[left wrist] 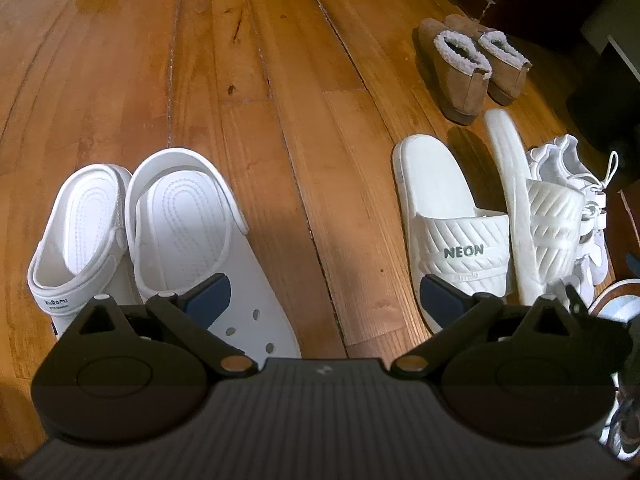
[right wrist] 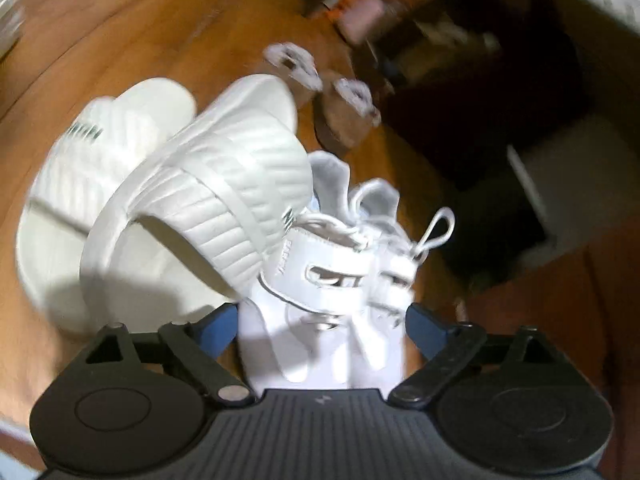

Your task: Organize scattered shoes

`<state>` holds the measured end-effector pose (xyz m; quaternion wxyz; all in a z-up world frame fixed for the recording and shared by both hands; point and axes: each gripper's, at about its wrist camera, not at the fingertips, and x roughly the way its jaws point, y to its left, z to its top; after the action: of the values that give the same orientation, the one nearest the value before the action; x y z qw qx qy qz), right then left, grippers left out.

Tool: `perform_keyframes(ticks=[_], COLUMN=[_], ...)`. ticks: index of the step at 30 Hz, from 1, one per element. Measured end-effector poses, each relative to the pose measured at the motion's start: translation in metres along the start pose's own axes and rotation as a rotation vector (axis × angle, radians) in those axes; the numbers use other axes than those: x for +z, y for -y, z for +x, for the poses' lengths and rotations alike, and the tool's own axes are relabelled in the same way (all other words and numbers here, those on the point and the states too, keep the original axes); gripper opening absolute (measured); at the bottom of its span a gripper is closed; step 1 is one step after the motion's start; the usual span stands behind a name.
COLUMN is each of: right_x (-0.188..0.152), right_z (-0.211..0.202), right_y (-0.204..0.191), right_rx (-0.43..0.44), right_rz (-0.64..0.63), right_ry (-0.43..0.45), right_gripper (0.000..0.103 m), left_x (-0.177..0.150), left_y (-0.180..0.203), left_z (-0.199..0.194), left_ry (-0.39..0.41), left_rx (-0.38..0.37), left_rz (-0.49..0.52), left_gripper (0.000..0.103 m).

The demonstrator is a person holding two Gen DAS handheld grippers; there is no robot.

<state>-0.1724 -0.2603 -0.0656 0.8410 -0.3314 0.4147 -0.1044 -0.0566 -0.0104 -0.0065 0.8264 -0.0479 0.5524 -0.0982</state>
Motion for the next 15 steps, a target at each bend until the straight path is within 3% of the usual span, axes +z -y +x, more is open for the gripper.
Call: perform_keyframes(ticks=[1, 3, 7, 8, 9, 10, 12, 14, 15], right_x=[-0.002, -0.006, -0.015, -0.015, -0.015, -0.010, -0.001, 0.002, 0.002], right_z=[-0.003, -0.010, -0.006, 0.000, 0.003, 0.008, 0.019, 0.030, 0.033], right_y=[0.007, 0.035, 0.078, 0.077, 0.075, 0.063, 0.040, 0.018, 0.008], right_rx=[0.039, 0.188, 0.632, 0.785, 0.854, 0.946, 1.037, 1.031, 0.974], right_rz=[0.049, 0.306, 0.856, 0.951, 0.983, 1.016, 1.033, 1.095, 1.126], right_ry=[-0.005, -0.007, 0.001, -0.005, -0.006, -0.005, -0.064, -0.138, -0.173], right_gripper=[0.091, 0.088, 0.058, 0.054, 0.053, 0.053, 0.054, 0.086, 0.089], left_x=[0.000, 0.000, 0.000, -0.001, -0.001, -0.001, -0.001, -0.001, -0.001], left_y=[-0.001, 0.000, 0.004, 0.004, 0.005, 0.005, 0.005, 0.003, 0.003], left_z=[0.001, 0.001, 0.004, 0.004, 0.005, 0.005, 0.003, 0.001, 0.001], left_ry=[-0.003, -0.003, -0.007, -0.009, -0.010, -0.010, -0.006, -0.002, 0.000], left_rx=[-0.003, 0.000, 0.005, 0.007, 0.008, 0.008, 0.009, 0.013, 0.014], left_rz=[-0.004, 0.000, 0.008, 0.010, 0.012, 0.013, 0.014, 0.010, 0.008], left_gripper=[0.103, 0.103, 0.103, 0.103, 0.103, 0.103, 0.103, 0.103, 0.103])
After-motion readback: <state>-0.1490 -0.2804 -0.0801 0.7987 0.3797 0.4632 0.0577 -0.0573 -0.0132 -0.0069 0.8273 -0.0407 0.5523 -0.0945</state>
